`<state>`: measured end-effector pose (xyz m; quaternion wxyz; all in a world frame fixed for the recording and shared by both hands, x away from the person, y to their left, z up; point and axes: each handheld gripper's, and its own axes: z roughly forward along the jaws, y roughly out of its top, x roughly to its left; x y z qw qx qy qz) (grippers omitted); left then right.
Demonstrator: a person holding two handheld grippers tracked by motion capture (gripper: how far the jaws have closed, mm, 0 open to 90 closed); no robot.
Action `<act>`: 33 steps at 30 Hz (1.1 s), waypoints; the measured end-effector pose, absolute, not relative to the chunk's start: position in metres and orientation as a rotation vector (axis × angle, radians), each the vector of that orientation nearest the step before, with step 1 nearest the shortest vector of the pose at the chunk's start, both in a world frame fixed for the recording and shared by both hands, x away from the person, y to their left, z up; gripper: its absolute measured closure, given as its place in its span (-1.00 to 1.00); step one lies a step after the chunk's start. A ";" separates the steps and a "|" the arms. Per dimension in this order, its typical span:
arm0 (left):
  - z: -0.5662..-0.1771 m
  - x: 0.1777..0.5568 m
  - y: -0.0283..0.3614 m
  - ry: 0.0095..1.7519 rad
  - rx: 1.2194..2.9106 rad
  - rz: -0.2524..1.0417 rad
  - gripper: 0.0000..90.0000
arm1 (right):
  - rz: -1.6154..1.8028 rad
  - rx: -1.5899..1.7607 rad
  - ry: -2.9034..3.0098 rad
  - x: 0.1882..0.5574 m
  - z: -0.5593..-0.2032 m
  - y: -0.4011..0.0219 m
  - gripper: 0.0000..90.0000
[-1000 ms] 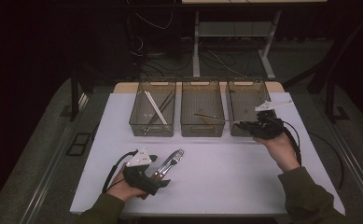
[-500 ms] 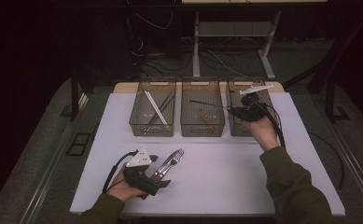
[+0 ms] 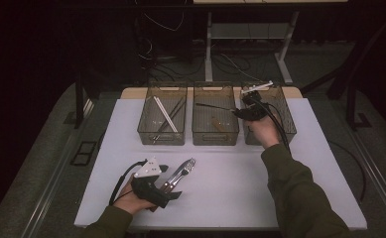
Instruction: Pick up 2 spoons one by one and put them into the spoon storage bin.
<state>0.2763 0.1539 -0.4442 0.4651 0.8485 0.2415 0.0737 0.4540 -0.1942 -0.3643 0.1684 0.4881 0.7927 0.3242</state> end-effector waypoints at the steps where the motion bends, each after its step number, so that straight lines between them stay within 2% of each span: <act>1: -0.444 0.277 0.154 0.586 2.091 0.183 -1.00 | 0.909 1.380 2.261 0.455 -0.365 -0.192 0.90; 9: -0.444 0.276 0.153 0.593 2.083 0.177 -1.00 | 0.885 1.370 2.275 0.458 -0.369 -0.183 0.88; 24: -0.445 0.276 0.152 0.602 2.084 0.183 -1.00 | 1.042 1.350 2.277 0.452 -0.364 -0.193 0.15; 33: -0.445 0.276 0.153 0.602 2.095 0.183 -1.00 | 1.174 1.339 2.226 0.434 -0.362 -0.209 -0.21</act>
